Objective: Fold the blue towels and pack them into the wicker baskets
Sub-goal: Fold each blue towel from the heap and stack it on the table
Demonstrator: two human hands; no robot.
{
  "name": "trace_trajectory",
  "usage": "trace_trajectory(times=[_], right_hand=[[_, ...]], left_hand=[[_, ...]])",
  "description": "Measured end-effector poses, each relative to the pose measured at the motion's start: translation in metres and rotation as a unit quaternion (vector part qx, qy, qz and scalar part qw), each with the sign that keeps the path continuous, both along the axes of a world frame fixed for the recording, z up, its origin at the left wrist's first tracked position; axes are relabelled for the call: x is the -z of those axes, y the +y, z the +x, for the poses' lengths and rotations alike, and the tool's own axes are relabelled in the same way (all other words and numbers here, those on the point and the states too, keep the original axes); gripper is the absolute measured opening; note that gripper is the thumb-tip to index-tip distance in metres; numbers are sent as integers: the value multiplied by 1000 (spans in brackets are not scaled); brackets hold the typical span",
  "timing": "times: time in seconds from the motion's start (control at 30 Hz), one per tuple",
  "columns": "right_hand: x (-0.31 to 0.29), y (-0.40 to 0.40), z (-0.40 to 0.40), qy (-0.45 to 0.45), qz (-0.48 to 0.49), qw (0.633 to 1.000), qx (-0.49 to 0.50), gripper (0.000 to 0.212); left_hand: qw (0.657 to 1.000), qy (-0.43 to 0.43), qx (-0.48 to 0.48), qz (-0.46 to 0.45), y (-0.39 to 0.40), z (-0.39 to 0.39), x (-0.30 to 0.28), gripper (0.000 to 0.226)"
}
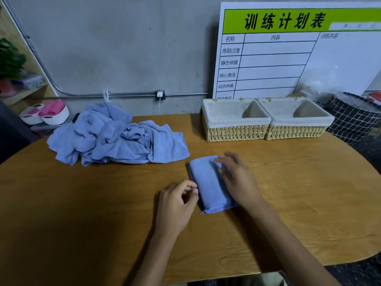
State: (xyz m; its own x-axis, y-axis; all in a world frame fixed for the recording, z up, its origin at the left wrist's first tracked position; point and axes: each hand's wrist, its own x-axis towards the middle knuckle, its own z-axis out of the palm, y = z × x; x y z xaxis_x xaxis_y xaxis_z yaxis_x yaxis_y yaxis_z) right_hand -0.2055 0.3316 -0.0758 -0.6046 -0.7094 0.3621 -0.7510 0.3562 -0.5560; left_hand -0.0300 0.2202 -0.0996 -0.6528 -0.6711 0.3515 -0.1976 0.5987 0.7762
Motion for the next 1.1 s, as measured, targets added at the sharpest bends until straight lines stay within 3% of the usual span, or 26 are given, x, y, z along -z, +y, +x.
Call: trace_trajectory(times=[0.17,0.37,0.47,0.57,0.73,1.1], right_hand=[[15,-1,35,70,145,987,4,65],[12,0,37,42,171,984,8,75],[10,3,33,-3,138,990,20,67],[0,8,18,-138,46,986,80,57],[-21,4,-3,-374,-10,926,54,70],[-14,-1,-3,-428,-110,897,-1,44]], left_hand=[[1000,7,-15,8,-5,-2,5,12],[998,10,-61,1,-8,-2,9,14],[998,-3,-59,-14,-6,-2,6,14],[998,-27,-41,-33,-3,-3,0,28],[992,-93,-48,-75,0,-6,0,45],[994,-86,-52,-53,-1,-7,0,38]])
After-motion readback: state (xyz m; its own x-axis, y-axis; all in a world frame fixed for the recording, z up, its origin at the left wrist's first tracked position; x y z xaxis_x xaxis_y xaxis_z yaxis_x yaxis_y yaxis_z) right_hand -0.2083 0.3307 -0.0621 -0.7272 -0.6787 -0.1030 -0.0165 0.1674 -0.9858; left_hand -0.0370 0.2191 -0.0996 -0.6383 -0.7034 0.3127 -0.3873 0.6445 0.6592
